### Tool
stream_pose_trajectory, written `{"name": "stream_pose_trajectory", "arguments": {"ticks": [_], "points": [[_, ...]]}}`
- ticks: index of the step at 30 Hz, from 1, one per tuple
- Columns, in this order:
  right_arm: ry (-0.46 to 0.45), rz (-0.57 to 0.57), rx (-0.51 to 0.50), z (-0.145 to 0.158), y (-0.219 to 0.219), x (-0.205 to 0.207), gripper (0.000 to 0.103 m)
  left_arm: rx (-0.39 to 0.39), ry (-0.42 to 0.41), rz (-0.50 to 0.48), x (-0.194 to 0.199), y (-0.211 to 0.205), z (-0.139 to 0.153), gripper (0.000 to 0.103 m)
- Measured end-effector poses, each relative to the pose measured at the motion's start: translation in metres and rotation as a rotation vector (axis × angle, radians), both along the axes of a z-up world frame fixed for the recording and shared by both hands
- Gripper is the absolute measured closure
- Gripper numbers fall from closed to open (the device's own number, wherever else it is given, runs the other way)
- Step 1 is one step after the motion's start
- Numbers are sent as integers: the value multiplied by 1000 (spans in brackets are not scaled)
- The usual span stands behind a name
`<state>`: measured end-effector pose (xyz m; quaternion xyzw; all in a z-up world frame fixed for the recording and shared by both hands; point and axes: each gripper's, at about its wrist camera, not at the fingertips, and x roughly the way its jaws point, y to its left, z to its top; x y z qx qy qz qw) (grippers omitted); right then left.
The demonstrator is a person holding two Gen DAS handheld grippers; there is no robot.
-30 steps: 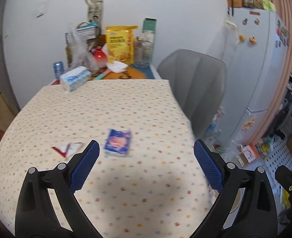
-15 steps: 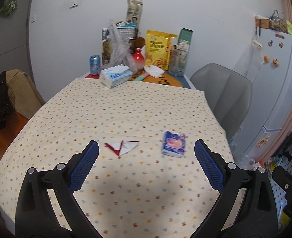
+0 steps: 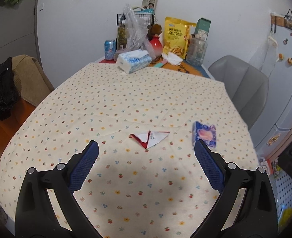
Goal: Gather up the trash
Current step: 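Move both open tools back over the table, then grasp the red-and-white paper scrap with the left tool while the right tool grasps the blue tissue pack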
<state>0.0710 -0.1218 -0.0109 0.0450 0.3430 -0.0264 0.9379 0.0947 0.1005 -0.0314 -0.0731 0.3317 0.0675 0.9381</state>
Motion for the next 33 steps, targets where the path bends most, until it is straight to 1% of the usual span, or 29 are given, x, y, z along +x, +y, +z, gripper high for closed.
{"name": "stream_pose_trajectory", "arguments": {"ticks": [5,13,14,15,16,18,19,20,26,28,29,30,32,33], "points": [[27,30,25,-13,9,22,8,-13,52,17,16,9,-21,7],[69,54,28,-31,15,50,8,-17,105,28,45,11,-41,7],[71,54,26,-32,15,52,8,-21,106,34,48,12,-42,10],[75,53,23,-33,16,56,8,-24,106,40,50,13,-42,18],[79,54,23,-35,16,59,8,-27,113,50,54,15,-45,23],[88,57,22,-38,17,66,8,-37,131,57,60,20,-49,36],[92,58,20,-40,18,69,8,-45,142,58,64,22,-52,38],[96,59,20,-42,19,72,8,-46,148,63,67,24,-54,43],[122,74,14,-52,26,87,8,-64,173,63,83,27,-65,59],[128,82,7,-55,30,92,8,-76,187,52,89,27,-69,70],[130,84,5,-55,31,94,8,-78,197,47,92,27,-71,85],[132,88,2,-57,33,97,8,-78,204,43,94,26,-73,96],[133,85,1,-58,35,101,8,-63,189,44,96,25,-72,100],[136,85,2,-59,36,104,8,-50,178,51,96,25,-70,100]]}}
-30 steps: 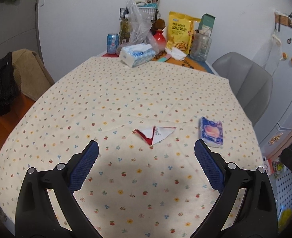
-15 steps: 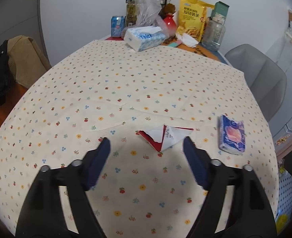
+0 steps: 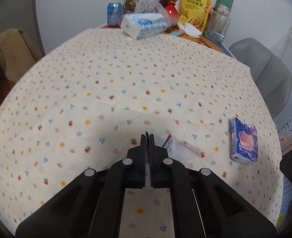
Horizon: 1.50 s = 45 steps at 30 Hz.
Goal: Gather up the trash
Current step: 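Grasp the red-and-white paper scrap with the left tool while the right tool grasps the blue tissue pack, then carry the paper scrap and tissue pack in both tools over the trash bin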
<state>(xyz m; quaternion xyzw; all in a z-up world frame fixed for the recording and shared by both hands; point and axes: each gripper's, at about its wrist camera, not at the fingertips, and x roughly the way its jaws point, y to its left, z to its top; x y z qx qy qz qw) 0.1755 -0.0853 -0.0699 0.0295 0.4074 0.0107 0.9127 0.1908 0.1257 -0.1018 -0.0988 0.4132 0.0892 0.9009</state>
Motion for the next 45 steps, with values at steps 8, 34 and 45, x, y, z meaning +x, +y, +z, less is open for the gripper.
{"name": "stream_pose_trajectory", "arguments": {"ticks": [8,34,45], "points": [[33,36,-12,-13,23,24,8,16,-28,41,11,17,9,100],[139,91,-9,-48,43,63,66,49,-12,75,21,22,6,100],[68,95,27,-14,29,30,71,61,-79,53,-8,4,36,100]]}}
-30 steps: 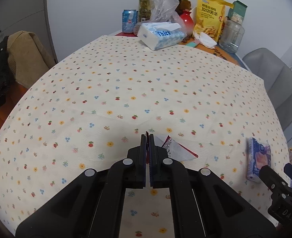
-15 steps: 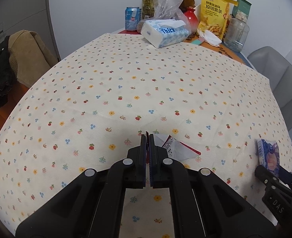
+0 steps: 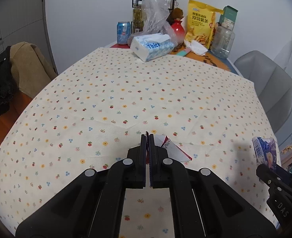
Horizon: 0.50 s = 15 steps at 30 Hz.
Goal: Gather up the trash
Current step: 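Carry the paper scrap and tissue pack in both tools over the trash bin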
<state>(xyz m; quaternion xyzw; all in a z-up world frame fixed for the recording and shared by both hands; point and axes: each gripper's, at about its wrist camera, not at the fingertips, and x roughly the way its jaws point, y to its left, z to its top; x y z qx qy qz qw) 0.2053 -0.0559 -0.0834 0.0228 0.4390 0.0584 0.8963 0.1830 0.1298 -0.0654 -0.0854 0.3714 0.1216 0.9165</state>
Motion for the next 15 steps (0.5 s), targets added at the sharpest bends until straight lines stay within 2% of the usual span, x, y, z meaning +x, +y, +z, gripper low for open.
{"name": "stream_pose_trajectory", "arguments": {"ticks": [15], "points": [[-106,-41,66,44,-46,-70,71,42,-90,-63,-55,-51,41,100]]}}
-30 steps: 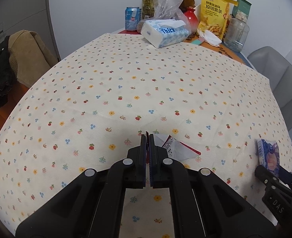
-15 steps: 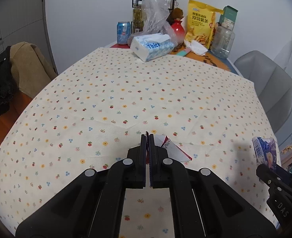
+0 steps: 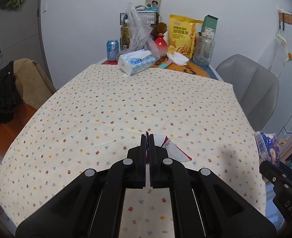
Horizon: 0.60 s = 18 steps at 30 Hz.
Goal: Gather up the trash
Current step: 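Carry the paper scrap and tissue pack in both tools over the trash bin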
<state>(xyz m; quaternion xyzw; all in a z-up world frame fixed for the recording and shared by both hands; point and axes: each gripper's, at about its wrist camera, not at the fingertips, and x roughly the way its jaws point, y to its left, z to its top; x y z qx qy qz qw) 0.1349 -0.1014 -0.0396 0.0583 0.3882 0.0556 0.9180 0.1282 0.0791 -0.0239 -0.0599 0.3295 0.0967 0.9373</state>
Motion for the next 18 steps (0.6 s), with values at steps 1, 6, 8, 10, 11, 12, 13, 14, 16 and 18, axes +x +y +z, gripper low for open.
{"name": "stream_pose_trajectory", "arguments": {"ticks": [1,6,8,10,11,12,13,14,16,18], "points": [[-8,-5,2,3,-3,-5,71,4,-7,-7,-3,-4,3,100],[-60,-30,15,23,-20,-27,71,19,-46,-34,-18,-24,22,100],[-81,-35,15,31,-26,-35,71,24,-56,-42,-22,-29,27,100],[-96,-40,16,38,-29,-41,71,27,-64,-46,-26,-33,32,100],[-101,-43,16,40,-30,-43,71,29,-68,-49,-28,-35,34,100],[-109,-47,17,42,-33,-48,71,31,-72,-51,-29,-37,36,100],[-112,-51,20,44,-36,-50,71,32,-75,-54,-31,-39,37,100],[-116,-55,21,45,-38,-53,71,34,-79,-59,-32,-42,39,100],[-123,-60,22,48,-41,-57,71,34,-84,-66,-34,-46,41,100],[-130,-68,21,50,-45,-61,71,34,-88,-80,-36,-53,43,100]]}}
